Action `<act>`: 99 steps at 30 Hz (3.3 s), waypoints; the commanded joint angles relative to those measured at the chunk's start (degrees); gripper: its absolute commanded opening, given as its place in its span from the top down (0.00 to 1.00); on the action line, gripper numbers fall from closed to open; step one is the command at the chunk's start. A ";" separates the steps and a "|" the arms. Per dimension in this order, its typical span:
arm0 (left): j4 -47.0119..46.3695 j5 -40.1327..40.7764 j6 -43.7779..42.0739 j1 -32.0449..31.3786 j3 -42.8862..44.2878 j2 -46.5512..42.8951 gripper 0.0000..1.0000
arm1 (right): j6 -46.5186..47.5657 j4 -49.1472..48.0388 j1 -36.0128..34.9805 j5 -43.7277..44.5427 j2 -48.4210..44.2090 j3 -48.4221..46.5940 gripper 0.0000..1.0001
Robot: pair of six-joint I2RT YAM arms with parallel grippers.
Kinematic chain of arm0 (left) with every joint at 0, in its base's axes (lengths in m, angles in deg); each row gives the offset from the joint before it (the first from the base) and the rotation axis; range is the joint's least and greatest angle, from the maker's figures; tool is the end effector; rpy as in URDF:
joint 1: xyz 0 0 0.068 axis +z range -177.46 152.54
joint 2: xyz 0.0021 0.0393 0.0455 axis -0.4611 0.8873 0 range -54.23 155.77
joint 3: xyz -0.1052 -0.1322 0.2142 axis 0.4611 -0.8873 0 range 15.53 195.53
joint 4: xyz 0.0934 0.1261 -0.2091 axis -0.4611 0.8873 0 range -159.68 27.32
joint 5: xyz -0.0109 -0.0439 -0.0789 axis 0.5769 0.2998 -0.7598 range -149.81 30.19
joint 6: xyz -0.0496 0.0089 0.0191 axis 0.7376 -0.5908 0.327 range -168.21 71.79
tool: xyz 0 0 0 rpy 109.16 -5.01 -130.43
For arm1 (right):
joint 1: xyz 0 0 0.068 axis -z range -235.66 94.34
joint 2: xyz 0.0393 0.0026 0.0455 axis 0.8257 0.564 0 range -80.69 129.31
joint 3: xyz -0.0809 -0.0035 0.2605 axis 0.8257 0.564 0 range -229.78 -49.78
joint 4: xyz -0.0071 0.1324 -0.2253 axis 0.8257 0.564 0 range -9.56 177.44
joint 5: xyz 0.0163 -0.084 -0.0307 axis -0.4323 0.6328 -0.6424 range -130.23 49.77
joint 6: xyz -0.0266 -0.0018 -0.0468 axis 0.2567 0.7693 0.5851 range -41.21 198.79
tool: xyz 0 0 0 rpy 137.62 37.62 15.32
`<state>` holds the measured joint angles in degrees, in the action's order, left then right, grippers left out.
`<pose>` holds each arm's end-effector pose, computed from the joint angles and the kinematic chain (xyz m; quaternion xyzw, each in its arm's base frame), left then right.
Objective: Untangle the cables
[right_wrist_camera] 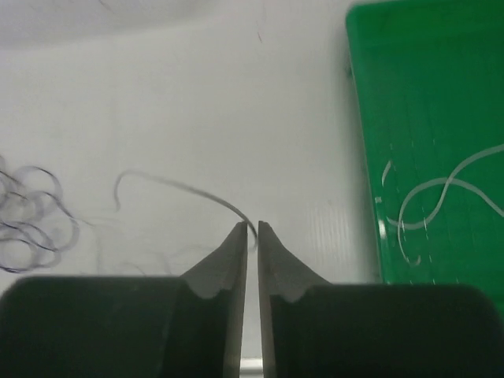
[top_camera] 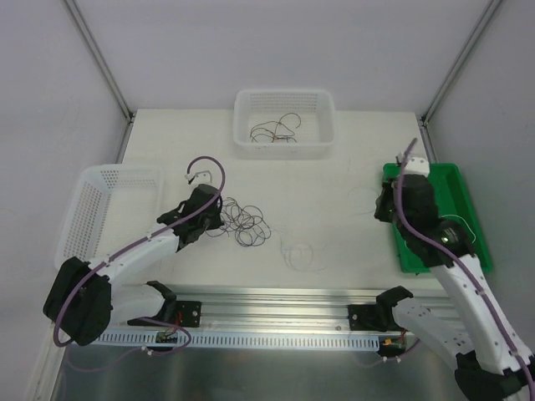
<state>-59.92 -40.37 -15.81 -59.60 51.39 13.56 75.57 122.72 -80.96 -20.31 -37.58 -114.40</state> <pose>0.2097 -0.1178 0.2077 -0.0711 0.8992 -0.0851 0.4232 0.1260 0.0462 0.4015 -0.0587 0.8144 -0.0002 0.5774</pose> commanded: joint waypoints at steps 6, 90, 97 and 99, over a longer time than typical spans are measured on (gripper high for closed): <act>0.17 -4.58 -3.66 0.76 -0.96 -7.14 1.00 | -5.66 2.02 2.01 -2.38 12.08 11.71 0.43; -32.43 -42.19 -26.07 -13.82 8.78 11.65 0.15 | 4.63 1.93 -13.29 -11.30 6.81 -14.57 0.99; -39.02 -51.16 -29.67 -16.72 17.65 26.05 0.20 | 4.02 0.61 -13.28 -17.54 5.84 -15.27 0.99; -40.07 -52.57 -31.52 -17.86 19.07 28.09 0.20 | 3.58 0.35 -13.28 -18.34 5.58 -14.83 0.99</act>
<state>-93.62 -86.29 -42.97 -76.02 67.13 39.46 79.07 125.21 -94.47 -35.06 -31.06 -127.40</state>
